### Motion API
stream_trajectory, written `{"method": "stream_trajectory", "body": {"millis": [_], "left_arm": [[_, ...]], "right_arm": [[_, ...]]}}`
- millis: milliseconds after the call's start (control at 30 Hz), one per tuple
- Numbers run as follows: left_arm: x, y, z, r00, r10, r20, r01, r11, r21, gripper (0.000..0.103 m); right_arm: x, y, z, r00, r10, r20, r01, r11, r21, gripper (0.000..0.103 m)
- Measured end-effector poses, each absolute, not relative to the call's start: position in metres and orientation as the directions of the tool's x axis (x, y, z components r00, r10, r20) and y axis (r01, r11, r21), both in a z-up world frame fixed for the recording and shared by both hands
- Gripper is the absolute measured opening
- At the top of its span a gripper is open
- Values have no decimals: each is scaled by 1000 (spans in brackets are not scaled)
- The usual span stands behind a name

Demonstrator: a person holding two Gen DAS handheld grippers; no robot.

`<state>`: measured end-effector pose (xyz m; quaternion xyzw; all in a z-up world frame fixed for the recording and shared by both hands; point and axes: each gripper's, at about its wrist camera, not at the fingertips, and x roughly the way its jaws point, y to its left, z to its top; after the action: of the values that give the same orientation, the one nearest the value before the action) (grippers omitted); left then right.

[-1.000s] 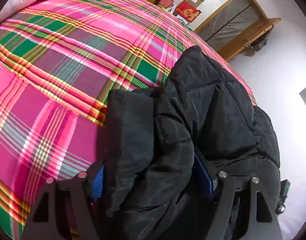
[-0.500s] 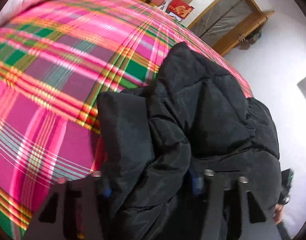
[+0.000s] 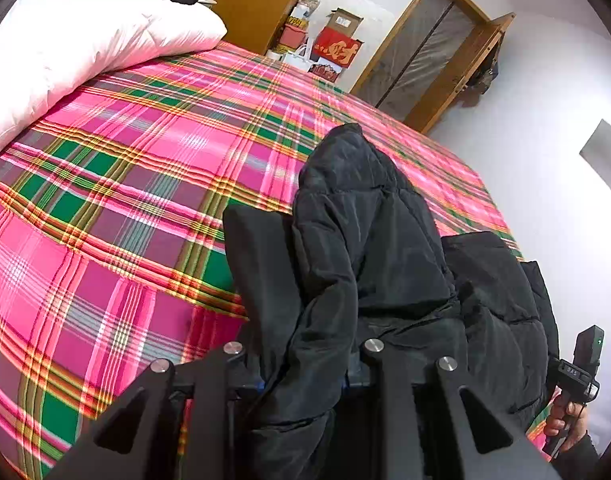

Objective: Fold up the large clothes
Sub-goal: 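Lift the edge with both grippers and fold it over the rest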

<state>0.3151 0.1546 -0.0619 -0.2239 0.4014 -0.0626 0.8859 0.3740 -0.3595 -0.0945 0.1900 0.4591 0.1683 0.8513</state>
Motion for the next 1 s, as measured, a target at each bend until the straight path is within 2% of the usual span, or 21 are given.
{"method": "stream_trajectory", "body": {"millis": [433, 1000], "left_arm": [[269, 148, 2, 699, -300, -649, -17, 901, -434, 25], [217, 101, 14, 673, -339, -657, 11, 893, -450, 25]], "right_arm": [[318, -365, -46, 557, 467, -686, -131, 866, 483, 23], [264, -414, -36, 572, 458, -680, -91, 860, 503, 23]]}}
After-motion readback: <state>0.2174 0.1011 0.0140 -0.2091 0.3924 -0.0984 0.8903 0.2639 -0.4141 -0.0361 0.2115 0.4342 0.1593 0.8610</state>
